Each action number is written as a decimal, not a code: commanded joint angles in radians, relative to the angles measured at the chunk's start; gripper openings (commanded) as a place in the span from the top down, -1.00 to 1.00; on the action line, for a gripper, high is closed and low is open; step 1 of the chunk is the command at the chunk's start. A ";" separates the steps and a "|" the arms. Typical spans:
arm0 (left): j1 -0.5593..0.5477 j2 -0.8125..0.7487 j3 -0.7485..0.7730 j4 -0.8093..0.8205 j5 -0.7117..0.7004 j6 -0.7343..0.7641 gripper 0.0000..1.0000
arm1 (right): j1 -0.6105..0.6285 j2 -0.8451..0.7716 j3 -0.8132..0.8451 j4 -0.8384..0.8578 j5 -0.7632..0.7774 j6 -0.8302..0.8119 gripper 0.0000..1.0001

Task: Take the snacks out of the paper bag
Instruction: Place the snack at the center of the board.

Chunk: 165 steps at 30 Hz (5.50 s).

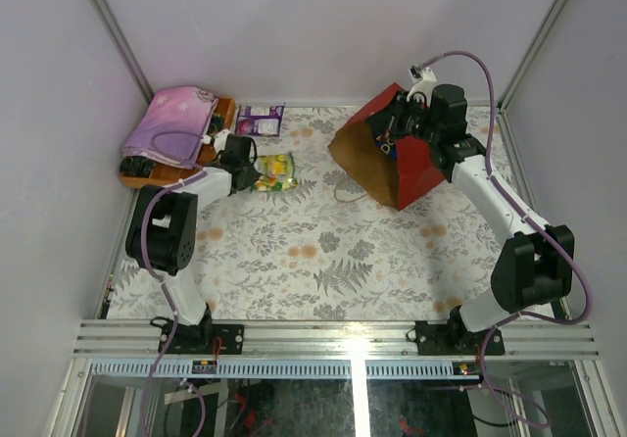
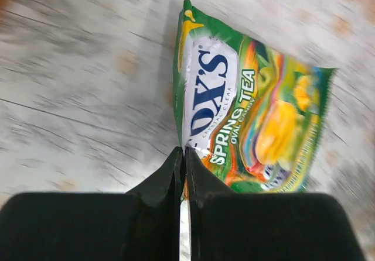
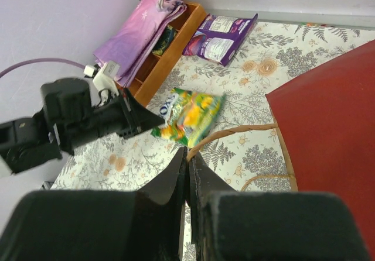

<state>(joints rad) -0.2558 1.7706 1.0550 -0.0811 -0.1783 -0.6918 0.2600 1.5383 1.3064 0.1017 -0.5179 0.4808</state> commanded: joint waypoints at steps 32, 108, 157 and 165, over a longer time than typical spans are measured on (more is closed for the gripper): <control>-0.088 0.131 0.260 0.045 0.161 0.178 -0.99 | 0.012 -0.017 0.030 0.072 -0.063 0.032 1.00; -0.343 0.269 0.239 0.212 0.015 0.262 -0.99 | 0.012 -0.021 0.029 0.023 -0.079 -0.009 1.00; 0.052 0.295 0.307 -0.009 -0.182 0.118 -1.00 | 0.012 -0.020 0.043 0.011 -0.089 -0.006 1.00; 0.042 0.175 0.350 -0.007 -0.103 0.157 -0.99 | -0.004 -0.031 0.025 0.070 -0.173 0.096 0.99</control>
<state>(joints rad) -0.2066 2.0472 1.3632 -0.0986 -0.3264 -0.5800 0.2600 1.5383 1.3041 0.0605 -0.5713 0.4835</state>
